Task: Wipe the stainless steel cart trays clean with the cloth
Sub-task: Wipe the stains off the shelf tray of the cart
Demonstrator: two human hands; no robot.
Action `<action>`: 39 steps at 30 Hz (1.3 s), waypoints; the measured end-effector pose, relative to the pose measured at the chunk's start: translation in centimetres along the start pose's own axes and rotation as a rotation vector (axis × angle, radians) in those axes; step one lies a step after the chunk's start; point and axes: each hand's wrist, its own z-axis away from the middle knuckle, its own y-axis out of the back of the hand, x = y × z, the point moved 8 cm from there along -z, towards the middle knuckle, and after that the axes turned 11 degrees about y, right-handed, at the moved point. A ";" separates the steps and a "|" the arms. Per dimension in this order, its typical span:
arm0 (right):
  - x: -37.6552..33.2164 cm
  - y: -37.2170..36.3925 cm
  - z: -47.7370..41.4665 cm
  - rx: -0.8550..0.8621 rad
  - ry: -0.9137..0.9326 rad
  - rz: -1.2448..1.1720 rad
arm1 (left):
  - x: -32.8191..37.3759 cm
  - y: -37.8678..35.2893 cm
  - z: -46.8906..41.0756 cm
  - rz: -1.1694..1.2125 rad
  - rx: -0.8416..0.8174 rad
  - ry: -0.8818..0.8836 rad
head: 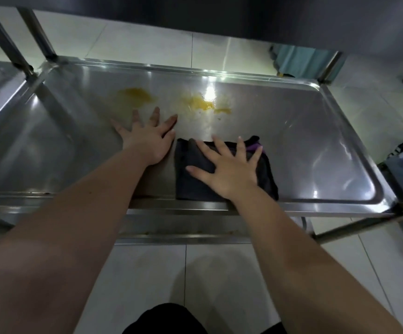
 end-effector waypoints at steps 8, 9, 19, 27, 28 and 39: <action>17.1 2.3 7.1 -0.016 -0.321 -0.081 | 0.7 0.2 0.4 0.024 -0.010 0.000; 16.9 2.2 7.1 -0.018 -0.332 -0.080 | 0.7 0.3 0.5 0.024 -0.008 0.007; -2.9 -0.4 -0.5 -0.003 -0.034 -0.002 | 0.0 0.7 0.4 0.050 -0.057 0.011; -2.7 -0.6 -0.2 -0.021 0.004 0.000 | -5.4 1.0 -2.9 -0.032 -0.010 0.028; -2.5 -0.7 -0.6 -0.014 -0.004 -0.003 | -5.3 0.8 -2.9 -0.029 0.002 0.019; -1.4 2.8 -19.1 0.020 -0.051 -0.041 | -5.1 0.2 -4.3 -0.004 0.067 0.006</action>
